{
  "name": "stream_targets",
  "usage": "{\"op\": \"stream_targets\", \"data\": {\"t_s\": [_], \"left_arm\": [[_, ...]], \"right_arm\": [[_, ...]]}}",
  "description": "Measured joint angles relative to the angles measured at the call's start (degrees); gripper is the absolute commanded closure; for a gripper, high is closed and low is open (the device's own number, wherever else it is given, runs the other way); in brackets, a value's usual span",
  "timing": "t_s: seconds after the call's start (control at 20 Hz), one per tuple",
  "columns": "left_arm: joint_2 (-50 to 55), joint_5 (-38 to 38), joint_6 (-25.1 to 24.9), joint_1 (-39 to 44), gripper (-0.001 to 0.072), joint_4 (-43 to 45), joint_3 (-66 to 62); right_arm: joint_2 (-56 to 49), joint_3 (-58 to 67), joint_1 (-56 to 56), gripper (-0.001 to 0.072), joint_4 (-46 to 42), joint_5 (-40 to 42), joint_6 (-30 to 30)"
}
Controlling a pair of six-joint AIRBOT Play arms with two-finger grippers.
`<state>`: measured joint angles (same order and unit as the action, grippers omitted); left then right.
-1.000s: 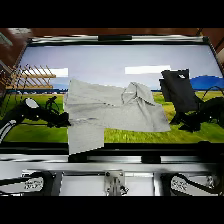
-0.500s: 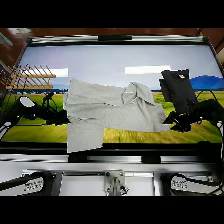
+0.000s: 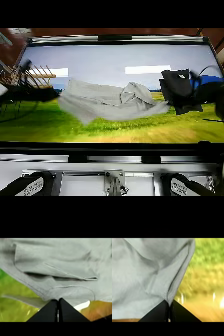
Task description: Fold the shirts.
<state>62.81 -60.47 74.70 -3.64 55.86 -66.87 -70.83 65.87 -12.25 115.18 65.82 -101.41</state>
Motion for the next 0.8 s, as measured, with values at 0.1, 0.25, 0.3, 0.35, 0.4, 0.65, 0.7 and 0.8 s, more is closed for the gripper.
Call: {"op": "stream_targets", "data": {"t_s": [0.1,0.25,0.3,0.35,0.4,0.65,0.7,0.8], "left_arm": [[-4.5,1.62,-0.5,-0.24,0.0673,0.13,-10.64],[-9.92,6.01,-0.39,-0.42,0.0673,0.04,-27.5],[-11.56,7.8,-0.35,-0.48,0.0673,-0.04,-32.79],[-12.98,9.11,-0.26,-0.48,0.0673,-0.11,-37.42],[-14.19,9.81,-0.11,-0.48,0.0673,-0.07,-40.94],[-19.93,12.33,0.37,-0.59,0.0673,0.33,-49.13],[-20.5,12.04,0.5,-0.61,0.0673,0.92,-49.59],[-21.4,11.74,0.52,-0.63,0.0673,2.6,-50.27]], "right_arm": [[7.08,6.71,0.5,0.0635,0.2,-2.82,-0.92],[18.4,15.41,0.79,0.0635,0.42,-12.02,-1.95],[21.73,17.42,0.81,0.0635,0.35,-15.32,-2.27],[24.96,19.19,0.85,0.0635,0.26,-18.73,-2.36],[27.98,20.61,0.9,0.0635,0.17,-21.59,-2.49],[37.75,23.47,0.92,0.0635,-0.74,-27.04,-2.75],[38.8,23.71,0.92,0.0635,-1.09,-27.43,-2.75],[40.28,23.98,0.92,0.0635,-2.21,-27.56,-2.78]]}}
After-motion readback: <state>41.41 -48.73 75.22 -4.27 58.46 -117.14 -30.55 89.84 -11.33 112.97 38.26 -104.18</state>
